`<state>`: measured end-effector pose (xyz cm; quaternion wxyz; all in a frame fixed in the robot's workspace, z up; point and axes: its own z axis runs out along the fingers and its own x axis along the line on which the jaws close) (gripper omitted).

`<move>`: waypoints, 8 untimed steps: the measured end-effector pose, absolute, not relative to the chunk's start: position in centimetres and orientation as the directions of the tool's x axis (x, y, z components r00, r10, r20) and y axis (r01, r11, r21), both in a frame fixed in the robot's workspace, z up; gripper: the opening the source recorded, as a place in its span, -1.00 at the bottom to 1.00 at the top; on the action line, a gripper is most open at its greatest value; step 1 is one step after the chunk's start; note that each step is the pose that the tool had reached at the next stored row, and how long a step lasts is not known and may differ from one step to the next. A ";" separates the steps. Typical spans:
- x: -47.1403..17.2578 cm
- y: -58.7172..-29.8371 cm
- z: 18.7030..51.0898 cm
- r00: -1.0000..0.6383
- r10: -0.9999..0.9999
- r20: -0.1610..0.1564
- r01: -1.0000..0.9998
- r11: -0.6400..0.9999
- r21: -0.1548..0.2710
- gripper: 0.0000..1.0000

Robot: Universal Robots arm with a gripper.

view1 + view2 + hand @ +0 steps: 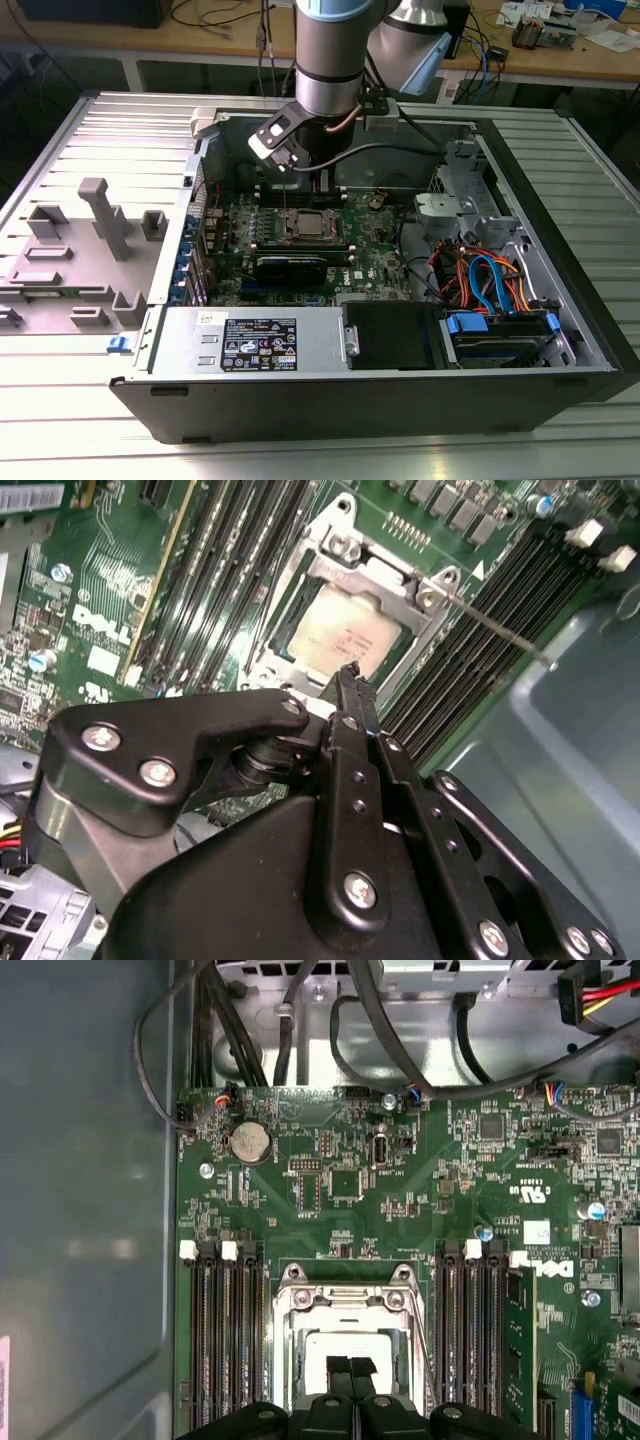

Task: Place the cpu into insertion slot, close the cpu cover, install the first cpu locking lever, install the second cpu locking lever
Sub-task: 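Close the cpu cover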

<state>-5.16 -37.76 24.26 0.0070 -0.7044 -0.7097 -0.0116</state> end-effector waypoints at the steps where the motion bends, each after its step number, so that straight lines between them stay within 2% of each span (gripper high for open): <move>1: -5.2 -37.8 24.3 -0.008 1.000 0.026 1.000 0.008 0.007 -0.79; 8: -5.2 -37.8 24.3 -0.008 1.000 0.026 1.000 0.008 0.007 -0.79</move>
